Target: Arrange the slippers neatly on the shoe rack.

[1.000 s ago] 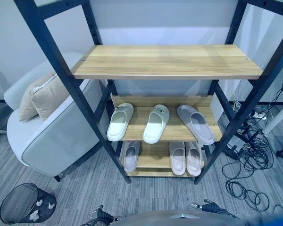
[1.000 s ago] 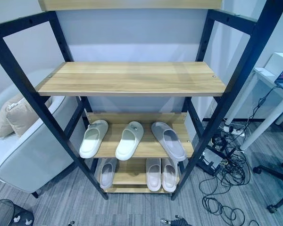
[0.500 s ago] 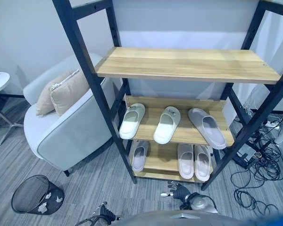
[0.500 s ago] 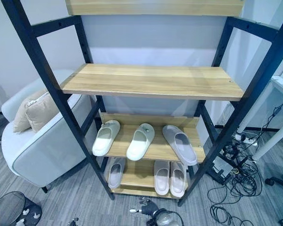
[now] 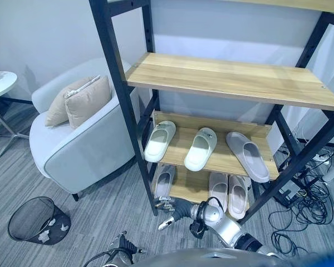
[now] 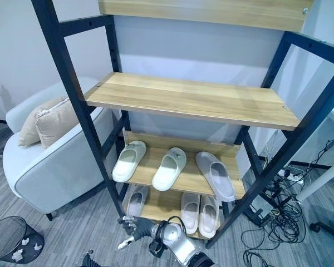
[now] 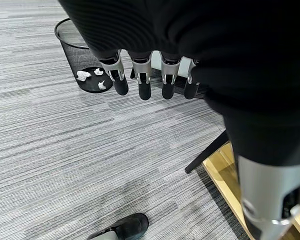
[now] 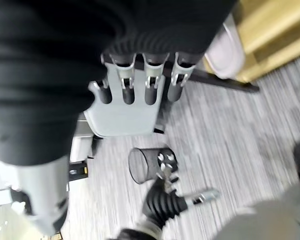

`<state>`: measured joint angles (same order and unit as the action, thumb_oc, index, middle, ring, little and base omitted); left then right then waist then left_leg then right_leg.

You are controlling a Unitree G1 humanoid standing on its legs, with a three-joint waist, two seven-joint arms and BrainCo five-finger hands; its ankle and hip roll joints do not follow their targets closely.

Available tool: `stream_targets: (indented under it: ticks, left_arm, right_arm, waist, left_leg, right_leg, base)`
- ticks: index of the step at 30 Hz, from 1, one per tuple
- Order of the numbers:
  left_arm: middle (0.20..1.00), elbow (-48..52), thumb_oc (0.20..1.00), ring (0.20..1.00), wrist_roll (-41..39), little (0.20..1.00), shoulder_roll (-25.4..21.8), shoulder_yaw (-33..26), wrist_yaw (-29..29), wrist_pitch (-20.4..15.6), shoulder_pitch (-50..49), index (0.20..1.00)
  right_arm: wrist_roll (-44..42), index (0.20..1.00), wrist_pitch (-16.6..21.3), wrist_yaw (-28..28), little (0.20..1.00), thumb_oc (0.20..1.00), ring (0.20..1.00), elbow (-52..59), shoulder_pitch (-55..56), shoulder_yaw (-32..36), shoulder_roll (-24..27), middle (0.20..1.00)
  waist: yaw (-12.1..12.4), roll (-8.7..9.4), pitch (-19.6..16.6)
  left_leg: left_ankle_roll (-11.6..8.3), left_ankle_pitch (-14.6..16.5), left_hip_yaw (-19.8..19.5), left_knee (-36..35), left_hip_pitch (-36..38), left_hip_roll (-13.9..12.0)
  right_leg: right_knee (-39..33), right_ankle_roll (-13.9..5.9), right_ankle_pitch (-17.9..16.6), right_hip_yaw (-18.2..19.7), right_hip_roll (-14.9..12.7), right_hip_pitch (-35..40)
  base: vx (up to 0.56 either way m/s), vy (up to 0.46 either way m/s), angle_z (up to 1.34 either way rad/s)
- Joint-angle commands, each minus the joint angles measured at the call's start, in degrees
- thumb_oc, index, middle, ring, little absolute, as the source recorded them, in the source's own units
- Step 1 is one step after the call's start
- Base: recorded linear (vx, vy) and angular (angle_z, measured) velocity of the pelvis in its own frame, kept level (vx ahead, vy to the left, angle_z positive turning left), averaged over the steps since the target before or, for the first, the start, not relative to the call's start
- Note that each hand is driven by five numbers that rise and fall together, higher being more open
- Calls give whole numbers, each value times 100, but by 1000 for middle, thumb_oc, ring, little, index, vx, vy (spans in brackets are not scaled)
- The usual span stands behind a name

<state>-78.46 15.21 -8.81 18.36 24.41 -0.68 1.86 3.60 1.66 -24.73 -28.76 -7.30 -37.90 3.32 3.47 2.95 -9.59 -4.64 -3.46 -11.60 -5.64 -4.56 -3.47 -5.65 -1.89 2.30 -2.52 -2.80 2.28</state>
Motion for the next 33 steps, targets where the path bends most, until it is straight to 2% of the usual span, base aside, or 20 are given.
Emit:
stream_targets:
  ticks: [1,5,6,9,14,15,19,24,27,33]
  left_arm:
    - [1000,-827,1000,1000,84,1000,743,351,166,-125,143,1000]
    - [1000,-785,1000,1000,7,1000,799,334,178,-191,53,1000]
    - [1000,-785,1000,1000,1,1000,809,306,182,-186,18,1000]
    - [1000,-762,1000,1000,-8,1000,815,299,167,-186,-71,1000]
    - [1000,-598,1000,1000,-28,1000,841,238,112,-151,-134,1000]
    - [1000,-598,1000,1000,-29,1000,842,239,112,-150,-131,1000]
    - [1000,-494,1000,1000,-31,1000,880,210,58,-95,-119,1000]
    - [1000,-370,1000,1000,-74,1000,919,189,73,-3,-104,1000]
    - [1000,-327,1000,1000,-103,1000,939,185,108,5,-96,1000]
    - [1000,-171,1000,1000,-88,1000,963,190,154,-10,-104,1000]
  right_arm:
    - [-252,1000,448,445,1000,1000,1000,522,-454,387,-132,1000]
    - [-592,1000,782,1128,1000,1000,1000,1258,-493,949,38,1000]
    - [-645,1000,922,1447,1000,1000,1000,1377,-475,1218,89,1000]
    - [-608,1000,1032,1892,1000,1000,1000,1539,-427,1642,236,1000]
    - [-85,1000,840,2807,1000,1000,1000,1144,-577,2455,529,1000]
    - [-80,1000,841,2810,1000,1000,1000,1139,-583,2457,528,1000]
    - [203,1000,850,3556,1000,1000,1000,566,-802,2913,685,1000]
    - [94,1000,911,3868,1000,1000,1000,15,-949,3220,604,1000]
    - [-377,1000,860,3791,1000,1000,1000,-365,-1058,3594,342,1000]
    - [-595,1000,1160,3874,1000,1000,1000,-889,-1399,3929,472,1000]
  waist:
    - [51,83,58]
    - [8,79,51]
    - [-15,75,45]
    - [-40,62,22]
    - [-62,34,26]
    - [-60,33,29]
    - [-17,14,87]
    - [18,-15,164]
    - [40,-31,217]
    - [138,-90,314]
  left_leg:
    - [208,43,-102,64,68,69]
    - [204,47,-73,64,53,59]
    - [209,44,-69,64,48,62]
    - [213,42,-77,64,45,63]
    - [226,14,-65,64,0,84]
    - [226,13,-65,64,0,84]
    - [236,-29,-68,64,-108,103]
    - [242,-78,-93,64,-237,126]
    - [253,-105,-118,64,-331,158]
    - [297,-179,-229,64,-522,259]
  right_leg:
    - [65,-262,-226,-30,-434,-135]
    - [65,-268,-229,-18,-443,-150]
    - [65,-274,-222,-10,-444,-153]
    - [65,-275,-216,-15,-453,-153]
    - [65,-292,-222,-36,-468,-174]
    - [65,-292,-222,-36,-468,-175]
    - [65,-330,-232,-85,-502,-260]
    - [65,-368,-245,-132,-534,-353]
    - [65,-391,-243,-165,-552,-416]
    - [65,-461,-256,-281,-643,-538]
  base:
    - [46,43,0]
    - [18,16,-1]
    - [46,29,-1]
    - [36,21,1]
    - [21,20,-1]
    - [25,33,1]
    - [8,33,0]
    - [1,40,2]
    - [-2,41,1]
    - [-6,61,6]
